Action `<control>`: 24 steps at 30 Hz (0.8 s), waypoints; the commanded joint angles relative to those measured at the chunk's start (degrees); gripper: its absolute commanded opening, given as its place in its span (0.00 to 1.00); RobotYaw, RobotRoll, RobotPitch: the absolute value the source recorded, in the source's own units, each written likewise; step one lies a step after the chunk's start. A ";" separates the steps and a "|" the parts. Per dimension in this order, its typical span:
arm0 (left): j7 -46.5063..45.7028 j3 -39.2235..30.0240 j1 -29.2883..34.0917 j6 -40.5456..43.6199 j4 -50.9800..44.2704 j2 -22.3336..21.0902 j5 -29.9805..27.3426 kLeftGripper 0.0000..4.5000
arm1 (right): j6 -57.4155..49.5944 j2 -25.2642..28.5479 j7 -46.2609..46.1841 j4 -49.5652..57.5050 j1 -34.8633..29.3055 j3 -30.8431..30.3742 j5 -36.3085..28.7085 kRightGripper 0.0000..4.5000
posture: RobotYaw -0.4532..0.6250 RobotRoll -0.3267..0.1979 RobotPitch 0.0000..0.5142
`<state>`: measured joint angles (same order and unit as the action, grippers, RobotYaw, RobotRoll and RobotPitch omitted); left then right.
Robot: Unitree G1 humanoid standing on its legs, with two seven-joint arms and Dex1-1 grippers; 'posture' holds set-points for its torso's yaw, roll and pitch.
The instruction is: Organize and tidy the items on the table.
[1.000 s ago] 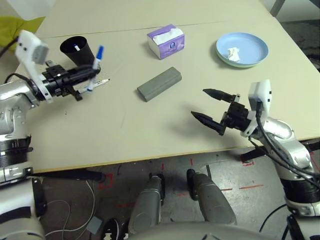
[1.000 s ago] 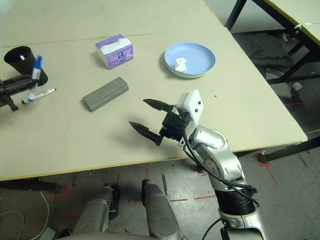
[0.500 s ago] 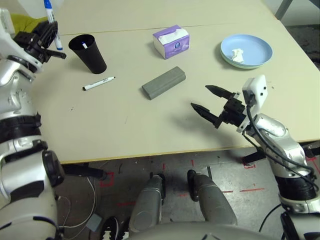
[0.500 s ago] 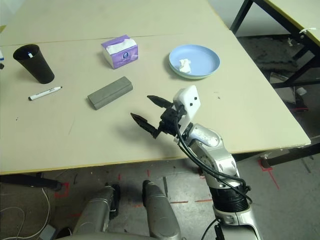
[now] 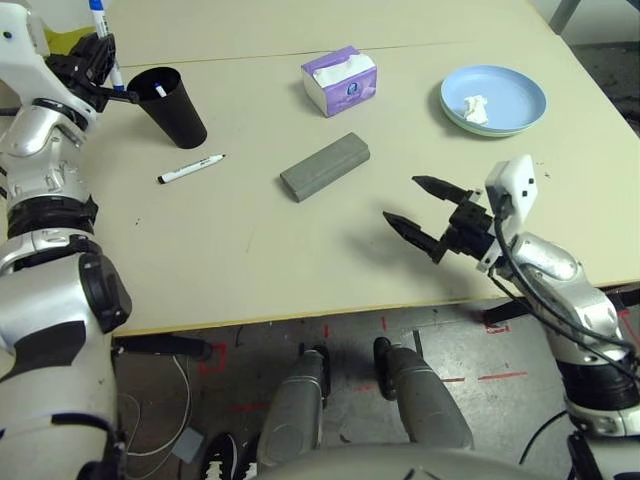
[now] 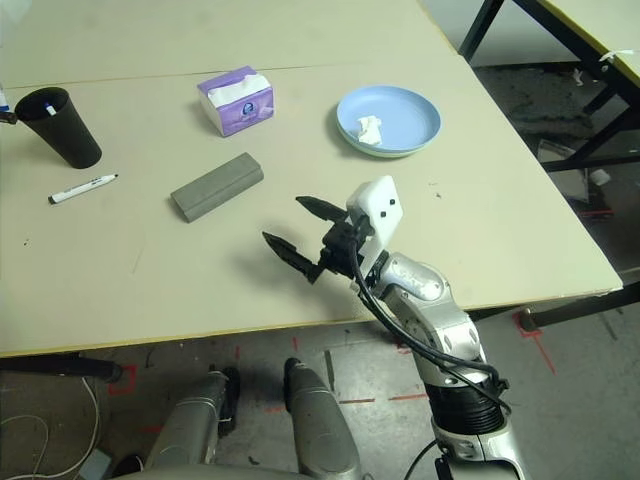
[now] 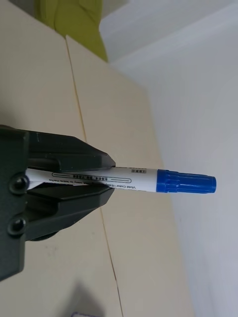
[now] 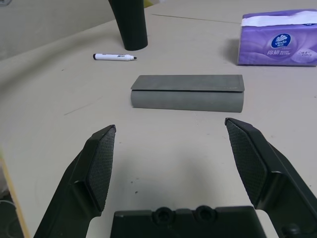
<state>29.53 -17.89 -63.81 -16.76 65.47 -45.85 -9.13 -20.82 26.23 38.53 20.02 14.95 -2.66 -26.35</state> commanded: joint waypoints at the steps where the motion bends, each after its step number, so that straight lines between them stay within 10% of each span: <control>1: -0.83 0.24 -0.86 -1.41 2.02 -0.13 0.81 0.06 | -1.01 0.65 0.29 1.78 -0.89 0.62 -0.47 1.00 | 0.27 0.62 0.48; 24: -4.68 2.13 -3.79 -2.16 7.01 1.20 3.88 0.06 | -2.43 0.66 -0.22 3.32 -0.86 1.15 -1.01 1.00 | 0.25 0.62 0.48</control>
<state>24.99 -16.18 -66.91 -18.87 71.33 -44.34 -6.29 -22.64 27.06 38.29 21.99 14.60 -1.49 -26.80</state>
